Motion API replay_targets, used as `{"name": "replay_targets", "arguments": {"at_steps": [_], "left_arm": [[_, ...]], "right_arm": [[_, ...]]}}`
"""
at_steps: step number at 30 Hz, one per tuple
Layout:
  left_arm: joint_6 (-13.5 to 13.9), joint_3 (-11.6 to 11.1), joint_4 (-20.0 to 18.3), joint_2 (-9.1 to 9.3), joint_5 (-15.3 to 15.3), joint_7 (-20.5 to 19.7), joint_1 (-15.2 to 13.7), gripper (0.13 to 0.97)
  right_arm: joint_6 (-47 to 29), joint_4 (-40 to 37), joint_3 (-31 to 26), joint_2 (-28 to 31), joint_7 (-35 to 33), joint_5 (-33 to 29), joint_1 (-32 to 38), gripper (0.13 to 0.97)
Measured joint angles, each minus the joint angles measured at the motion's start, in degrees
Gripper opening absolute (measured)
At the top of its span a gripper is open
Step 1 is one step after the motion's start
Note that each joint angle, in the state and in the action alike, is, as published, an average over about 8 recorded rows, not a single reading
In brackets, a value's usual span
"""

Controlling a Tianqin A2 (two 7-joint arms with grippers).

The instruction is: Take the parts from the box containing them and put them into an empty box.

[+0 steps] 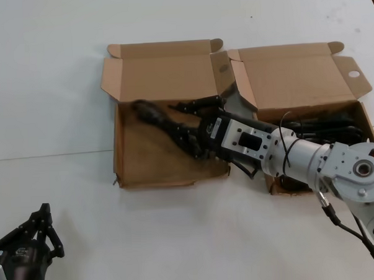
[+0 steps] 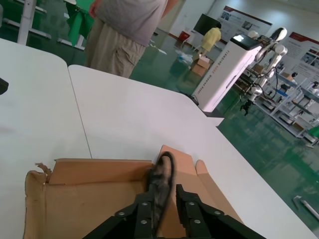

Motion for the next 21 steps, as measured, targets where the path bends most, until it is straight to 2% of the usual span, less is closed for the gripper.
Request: {"name": "replay_targets", "arguments": {"at_steps": [6, 14, 15, 21], "left_arm": [[0.0, 0.0, 0.0, 0.0, 0.0, 0.0, 0.0, 0.156], [0.0, 0.0, 0.0, 0.0, 0.0, 0.0, 0.0, 0.156], [0.0, 0.0, 0.0, 0.0, 0.0, 0.0, 0.0, 0.156], [0.0, 0.0, 0.0, 0.0, 0.0, 0.0, 0.0, 0.156]], "right_arm": [[1.57, 1.44, -1.98, 1.37, 0.0, 1.22, -0.1, 0.184], [4.2, 11.59, -2.68, 6.47, 0.0, -1.07, -2.9, 0.348], [4.41, 13.37, -2.4, 7.24, 0.0, -1.65, -3.55, 0.348], [5.13, 23.83, 0.81, 10.86, 0.0, -4.51, -8.82, 0.483]]}}
